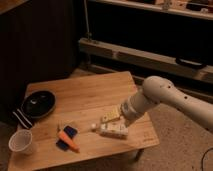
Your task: Place the bottle in the ceramic bowl
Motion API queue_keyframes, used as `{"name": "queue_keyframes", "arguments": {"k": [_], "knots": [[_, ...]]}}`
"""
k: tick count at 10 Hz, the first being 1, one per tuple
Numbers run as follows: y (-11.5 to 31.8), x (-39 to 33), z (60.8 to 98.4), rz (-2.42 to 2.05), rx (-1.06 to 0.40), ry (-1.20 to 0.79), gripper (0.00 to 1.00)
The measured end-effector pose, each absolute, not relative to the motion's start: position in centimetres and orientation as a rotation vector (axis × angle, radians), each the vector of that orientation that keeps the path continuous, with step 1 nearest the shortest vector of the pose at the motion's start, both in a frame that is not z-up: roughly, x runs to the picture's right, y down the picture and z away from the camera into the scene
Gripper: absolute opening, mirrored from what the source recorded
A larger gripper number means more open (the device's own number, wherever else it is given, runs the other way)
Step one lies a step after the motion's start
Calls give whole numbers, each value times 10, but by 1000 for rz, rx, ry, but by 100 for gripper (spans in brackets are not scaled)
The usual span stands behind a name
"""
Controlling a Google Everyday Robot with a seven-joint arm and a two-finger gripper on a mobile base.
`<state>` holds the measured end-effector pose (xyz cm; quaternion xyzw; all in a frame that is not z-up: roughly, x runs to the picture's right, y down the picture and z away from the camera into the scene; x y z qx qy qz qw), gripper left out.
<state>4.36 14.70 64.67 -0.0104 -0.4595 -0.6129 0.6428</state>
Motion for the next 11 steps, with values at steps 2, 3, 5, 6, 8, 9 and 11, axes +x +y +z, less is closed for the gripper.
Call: {"name": "queue_keyframes", "arguments": {"k": [2, 3, 5, 6, 8, 9, 11], "knots": [[147, 44, 647, -1396, -24, -1047, 80], [147, 44, 647, -1396, -24, -1047, 80], [147, 44, 647, -1396, -24, -1047, 80], [147, 44, 647, -1396, -24, -1047, 80], [147, 44, 647, -1401, -23, -1044, 80], [144, 44, 647, -1422, -15, -1027, 80], [124, 28, 649, -1648, 28, -954, 80]]}}
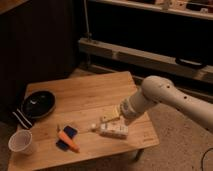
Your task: Place the bottle in the ceramic bowl
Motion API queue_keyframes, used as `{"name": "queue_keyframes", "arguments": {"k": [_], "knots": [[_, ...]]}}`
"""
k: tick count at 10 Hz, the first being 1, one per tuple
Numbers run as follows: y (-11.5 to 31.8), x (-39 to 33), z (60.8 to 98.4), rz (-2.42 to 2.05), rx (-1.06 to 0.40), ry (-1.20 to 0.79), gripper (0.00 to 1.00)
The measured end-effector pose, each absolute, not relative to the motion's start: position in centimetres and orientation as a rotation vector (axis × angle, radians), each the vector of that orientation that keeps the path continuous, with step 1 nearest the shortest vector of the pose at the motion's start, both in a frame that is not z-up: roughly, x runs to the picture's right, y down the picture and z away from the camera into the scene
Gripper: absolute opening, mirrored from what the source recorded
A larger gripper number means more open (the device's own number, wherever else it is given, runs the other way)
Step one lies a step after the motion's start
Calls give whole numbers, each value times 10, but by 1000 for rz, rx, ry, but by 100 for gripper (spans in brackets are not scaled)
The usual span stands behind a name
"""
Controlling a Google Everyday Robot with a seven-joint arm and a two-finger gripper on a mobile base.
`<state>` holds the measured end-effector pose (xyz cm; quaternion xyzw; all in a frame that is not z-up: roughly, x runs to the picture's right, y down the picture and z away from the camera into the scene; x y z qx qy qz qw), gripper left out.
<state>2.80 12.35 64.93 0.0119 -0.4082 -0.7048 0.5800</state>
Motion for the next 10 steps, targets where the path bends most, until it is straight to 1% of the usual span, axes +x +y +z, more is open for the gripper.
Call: {"name": "queue_keyframes", "arguments": {"k": [3, 4, 8, 10], "knots": [[121, -5, 643, -2038, 97, -868, 80], [122, -9, 641, -2089, 104, -851, 80], [124, -10, 641, -2092, 102, -854, 80], [137, -13, 657, -2114, 79, -866, 80]]}}
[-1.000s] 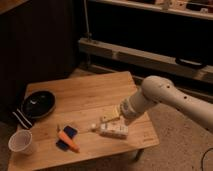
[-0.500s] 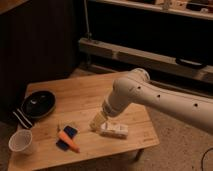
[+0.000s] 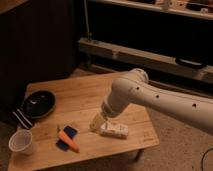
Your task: Place the bottle in the ceramic bowl
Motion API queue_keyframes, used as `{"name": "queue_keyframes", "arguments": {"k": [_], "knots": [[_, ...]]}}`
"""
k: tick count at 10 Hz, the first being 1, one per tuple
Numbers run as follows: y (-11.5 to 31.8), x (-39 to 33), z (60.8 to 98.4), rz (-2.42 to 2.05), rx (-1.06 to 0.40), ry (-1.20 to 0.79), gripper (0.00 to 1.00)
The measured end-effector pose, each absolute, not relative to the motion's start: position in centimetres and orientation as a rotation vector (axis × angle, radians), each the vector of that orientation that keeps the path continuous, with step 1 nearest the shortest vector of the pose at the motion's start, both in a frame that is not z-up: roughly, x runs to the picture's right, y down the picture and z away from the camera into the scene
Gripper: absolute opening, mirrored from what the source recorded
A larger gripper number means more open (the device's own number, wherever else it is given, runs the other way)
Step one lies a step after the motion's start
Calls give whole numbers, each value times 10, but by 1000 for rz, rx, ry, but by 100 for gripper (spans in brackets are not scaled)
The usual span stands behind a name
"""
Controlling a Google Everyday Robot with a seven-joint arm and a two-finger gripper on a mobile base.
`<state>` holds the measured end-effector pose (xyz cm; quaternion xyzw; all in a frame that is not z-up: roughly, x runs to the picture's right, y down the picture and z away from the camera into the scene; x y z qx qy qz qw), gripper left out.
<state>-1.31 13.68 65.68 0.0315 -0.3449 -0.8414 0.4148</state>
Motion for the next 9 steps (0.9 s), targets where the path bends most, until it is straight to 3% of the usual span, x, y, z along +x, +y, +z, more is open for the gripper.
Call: {"name": "queue_keyframes", "arguments": {"k": [5, 9], "knots": [[224, 6, 751, -2279, 98, -825, 80], [241, 19, 792, -2451, 106, -667, 80]]}}
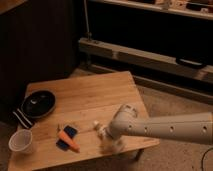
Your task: Place the bottle in the ceramic bowl
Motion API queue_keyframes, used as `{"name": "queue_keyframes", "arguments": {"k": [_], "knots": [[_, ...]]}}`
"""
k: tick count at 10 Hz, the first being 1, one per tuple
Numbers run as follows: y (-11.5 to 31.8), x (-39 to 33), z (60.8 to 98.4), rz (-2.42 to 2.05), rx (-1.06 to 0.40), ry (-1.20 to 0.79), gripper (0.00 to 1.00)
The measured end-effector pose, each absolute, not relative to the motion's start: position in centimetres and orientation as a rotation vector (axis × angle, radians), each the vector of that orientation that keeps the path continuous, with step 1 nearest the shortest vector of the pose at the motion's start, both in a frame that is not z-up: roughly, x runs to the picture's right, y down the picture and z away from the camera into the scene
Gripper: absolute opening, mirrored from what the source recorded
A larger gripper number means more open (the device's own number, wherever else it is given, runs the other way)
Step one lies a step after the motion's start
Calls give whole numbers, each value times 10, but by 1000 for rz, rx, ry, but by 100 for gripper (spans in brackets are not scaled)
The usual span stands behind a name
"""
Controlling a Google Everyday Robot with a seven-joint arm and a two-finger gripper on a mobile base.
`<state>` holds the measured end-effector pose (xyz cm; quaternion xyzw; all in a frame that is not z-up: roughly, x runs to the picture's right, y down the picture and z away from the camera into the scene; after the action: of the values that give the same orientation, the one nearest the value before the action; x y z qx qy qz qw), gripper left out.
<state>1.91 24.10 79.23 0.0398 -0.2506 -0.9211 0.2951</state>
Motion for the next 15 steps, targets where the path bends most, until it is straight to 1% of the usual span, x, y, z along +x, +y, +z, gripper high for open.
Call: {"name": "queue_keyframes", "arguments": {"k": [2, 4, 5, 6, 8, 9, 10, 11, 13, 14, 15], "knots": [[221, 26, 788, -2515, 113, -595, 80], [203, 28, 774, -2529, 104, -587, 69], [196, 26, 768, -2527, 97, -603, 54], [196, 22, 768, -2524, 97, -627, 44], [213, 11, 781, -2502, 97, -744, 18], [223, 9, 786, -2496, 94, -783, 14], [224, 13, 784, -2498, 82, -784, 13], [225, 10, 784, -2487, 86, -797, 20], [233, 11, 788, -2446, 76, -850, 40], [234, 11, 788, -2448, 72, -853, 55], [234, 11, 788, -2450, 71, -854, 62]]}}
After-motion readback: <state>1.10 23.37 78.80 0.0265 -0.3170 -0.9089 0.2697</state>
